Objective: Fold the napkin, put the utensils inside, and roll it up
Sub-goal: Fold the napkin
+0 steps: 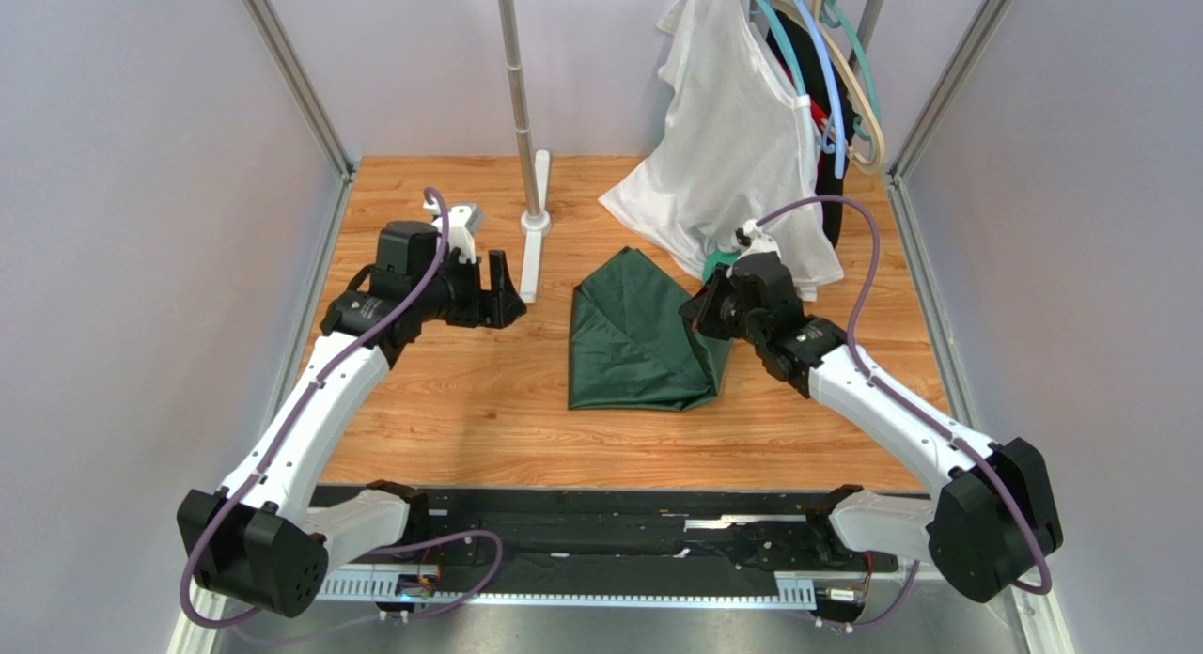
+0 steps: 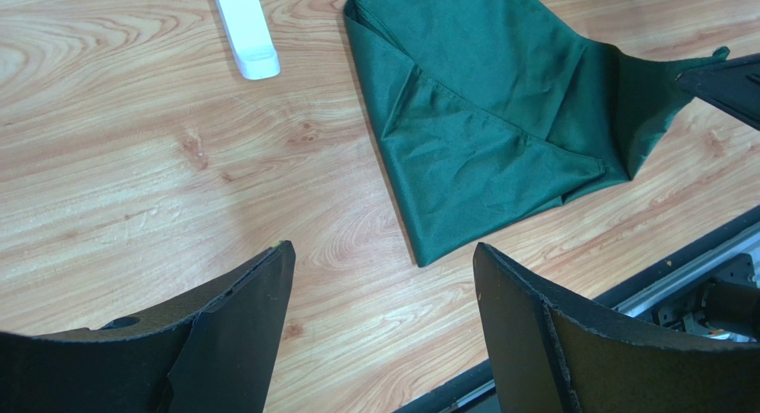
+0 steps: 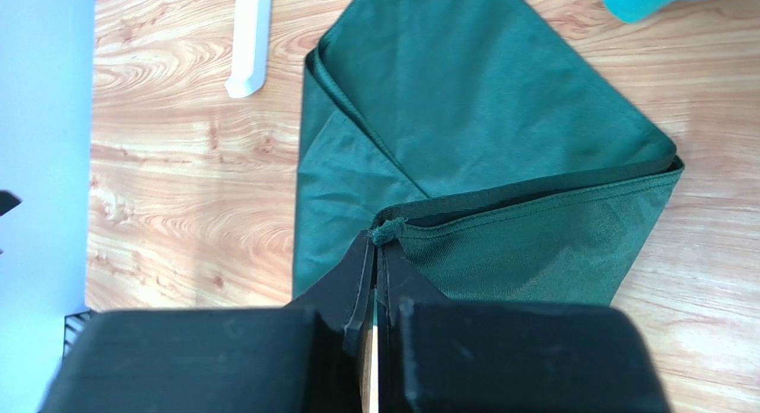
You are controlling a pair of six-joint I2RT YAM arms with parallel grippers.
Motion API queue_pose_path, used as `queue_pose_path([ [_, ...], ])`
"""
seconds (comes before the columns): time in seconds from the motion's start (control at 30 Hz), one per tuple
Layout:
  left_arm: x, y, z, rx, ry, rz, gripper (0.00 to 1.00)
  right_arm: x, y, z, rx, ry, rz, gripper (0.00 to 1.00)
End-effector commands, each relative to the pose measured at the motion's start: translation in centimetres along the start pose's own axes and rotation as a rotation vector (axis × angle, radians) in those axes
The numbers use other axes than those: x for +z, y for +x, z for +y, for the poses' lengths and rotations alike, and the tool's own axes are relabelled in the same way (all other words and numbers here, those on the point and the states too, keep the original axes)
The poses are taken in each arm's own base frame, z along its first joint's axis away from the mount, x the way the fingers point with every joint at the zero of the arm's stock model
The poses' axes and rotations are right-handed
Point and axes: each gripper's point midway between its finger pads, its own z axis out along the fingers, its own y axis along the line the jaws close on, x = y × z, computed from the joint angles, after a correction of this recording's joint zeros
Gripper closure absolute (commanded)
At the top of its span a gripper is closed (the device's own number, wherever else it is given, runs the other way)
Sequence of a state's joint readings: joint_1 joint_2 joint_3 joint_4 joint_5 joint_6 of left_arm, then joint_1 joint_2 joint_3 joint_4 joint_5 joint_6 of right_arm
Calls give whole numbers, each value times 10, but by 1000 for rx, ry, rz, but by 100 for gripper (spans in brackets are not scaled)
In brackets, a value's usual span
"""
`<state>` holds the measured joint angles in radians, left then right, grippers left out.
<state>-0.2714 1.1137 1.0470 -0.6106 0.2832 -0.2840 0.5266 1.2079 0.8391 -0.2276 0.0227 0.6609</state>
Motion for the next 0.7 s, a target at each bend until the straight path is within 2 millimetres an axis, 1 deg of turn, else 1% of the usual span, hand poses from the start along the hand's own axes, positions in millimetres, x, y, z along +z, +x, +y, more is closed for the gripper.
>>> queue_pose_path([
  [0.0,-5,-5,-2,13,23,-26,18,-2,-15,21,-12,-39,-44,100],
  [0.17,-6,-6,-2,6,28,-27,18,9,-10,30,-43,-61,-38,100],
  [0.3,-7,-5,-1,4,26,-30,18,19,-7,47,-82,-109,-45,100],
  [0.43,-8,-6,-1,2,31,-34,18,30,-6,59,-119,-127,-49,100],
  [0.47,-8,-6,-2,3,33,-35,18,32,-9,64,-123,-136,-56,100],
  [0.5,-8,-6,-2,3,33,-37,18,38,-5,67,-132,-141,-45,100],
  [0.57,-8,-6,-2,2,35,-37,18,41,-2,74,-149,-157,-37,100],
  [0.67,-9,-7,-2,1,37,-38,18,49,9,86,-175,-183,-10,100],
])
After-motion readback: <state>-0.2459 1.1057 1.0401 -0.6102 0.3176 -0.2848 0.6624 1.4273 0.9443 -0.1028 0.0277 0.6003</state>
